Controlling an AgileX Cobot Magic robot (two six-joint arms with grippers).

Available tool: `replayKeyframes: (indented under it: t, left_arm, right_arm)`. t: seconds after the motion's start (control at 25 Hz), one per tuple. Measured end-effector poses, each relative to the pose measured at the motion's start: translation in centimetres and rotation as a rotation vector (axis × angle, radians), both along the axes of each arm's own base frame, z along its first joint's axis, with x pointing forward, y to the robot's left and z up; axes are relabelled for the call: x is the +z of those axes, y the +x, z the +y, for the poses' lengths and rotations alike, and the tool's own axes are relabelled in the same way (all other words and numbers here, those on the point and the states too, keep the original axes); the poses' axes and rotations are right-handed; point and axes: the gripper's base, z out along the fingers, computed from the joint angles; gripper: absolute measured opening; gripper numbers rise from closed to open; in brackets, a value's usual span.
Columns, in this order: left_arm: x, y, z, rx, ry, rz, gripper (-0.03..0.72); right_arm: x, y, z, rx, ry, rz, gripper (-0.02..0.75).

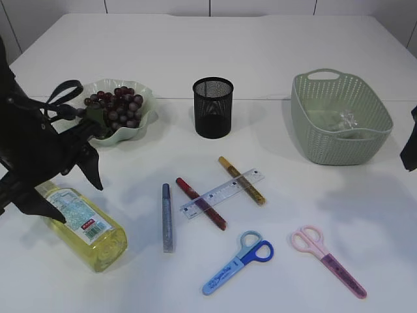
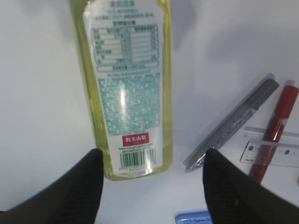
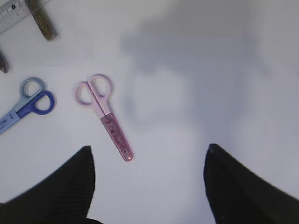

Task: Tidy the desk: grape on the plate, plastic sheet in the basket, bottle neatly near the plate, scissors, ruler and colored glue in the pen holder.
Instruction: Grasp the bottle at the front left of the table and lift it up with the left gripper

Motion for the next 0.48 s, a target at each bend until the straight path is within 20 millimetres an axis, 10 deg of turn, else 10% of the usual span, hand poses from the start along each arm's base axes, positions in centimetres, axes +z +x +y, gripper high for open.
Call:
replayKeyframes:
  t: [0.48]
  left_arm:
    - [-2.1, 0.9, 0.6, -0.002, 0.009, 0.055, 0.581]
  right_arm:
    - [0.0, 0.1, 0.0, 0.001, -0.001, -0.006, 0.565]
